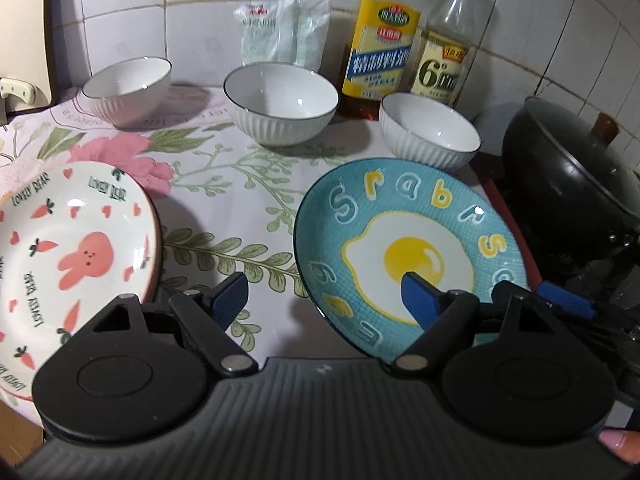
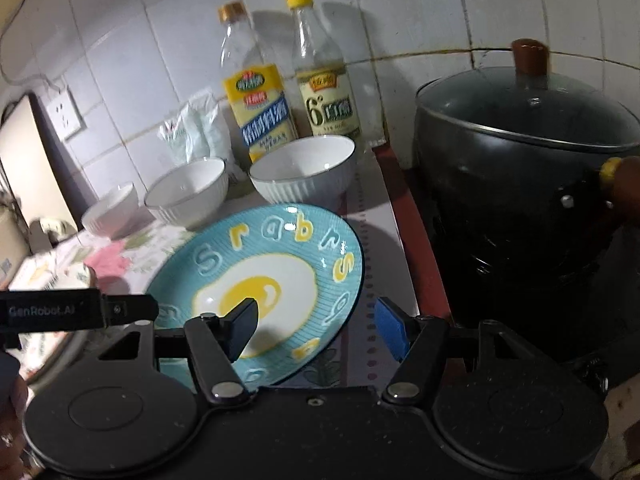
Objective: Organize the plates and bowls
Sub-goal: 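Reach both tools to the blue egg plate rim and close on it, then lift the blue egg plate with both tools and carry it to the stack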
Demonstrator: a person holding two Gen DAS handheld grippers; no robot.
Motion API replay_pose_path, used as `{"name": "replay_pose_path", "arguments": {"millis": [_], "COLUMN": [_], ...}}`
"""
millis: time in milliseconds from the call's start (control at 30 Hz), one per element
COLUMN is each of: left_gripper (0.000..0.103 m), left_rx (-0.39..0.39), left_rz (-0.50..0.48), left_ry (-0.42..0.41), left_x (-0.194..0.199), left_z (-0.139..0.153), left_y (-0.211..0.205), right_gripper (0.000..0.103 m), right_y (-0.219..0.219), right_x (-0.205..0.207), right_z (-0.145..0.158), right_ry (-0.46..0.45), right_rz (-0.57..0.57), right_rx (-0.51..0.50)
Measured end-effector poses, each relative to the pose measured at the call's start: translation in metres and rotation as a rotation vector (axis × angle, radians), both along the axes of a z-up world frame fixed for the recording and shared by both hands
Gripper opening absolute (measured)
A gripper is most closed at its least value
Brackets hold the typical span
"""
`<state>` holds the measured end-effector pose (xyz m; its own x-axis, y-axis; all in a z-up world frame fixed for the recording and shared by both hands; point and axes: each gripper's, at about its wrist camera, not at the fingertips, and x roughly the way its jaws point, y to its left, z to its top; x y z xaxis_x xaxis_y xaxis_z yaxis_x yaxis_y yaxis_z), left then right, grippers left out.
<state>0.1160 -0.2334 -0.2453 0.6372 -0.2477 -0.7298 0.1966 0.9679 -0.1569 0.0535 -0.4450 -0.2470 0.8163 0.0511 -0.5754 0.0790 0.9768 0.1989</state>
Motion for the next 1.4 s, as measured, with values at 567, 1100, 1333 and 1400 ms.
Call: {"name": "replay_pose_path", "arguments": {"millis": [567,1100,1333,1400], "left_gripper": [0.033,0.027,0.027,0.027], "left_rx": [-0.081,0.021,-0.003,0.001], "left_rz": [0.068,0.056,0.045,0.035], "left_ry": [0.121,0.117,0.14,0.142], "left_x": [0.027,0.027,0.01,0.006], "left_z": [-0.028,-0.007,0.003,0.008], "left_y": [0.008,-0.01,0.0,0.003], "right_gripper": [0.054,0.024,0.023,0.023], "right_y": [0.007,0.0,0.009,0.013], "right_x": [0.023,0.026,0.019,0.015], "right_z": [-0.02,0.003,0.018,0.021], "right_ry": [0.052,0.13,0.152,0.162], "right_rz": [0.061,-0.058,-0.071,-0.067], "right_rx": [-0.009,0.094,0.075,0.062]}}
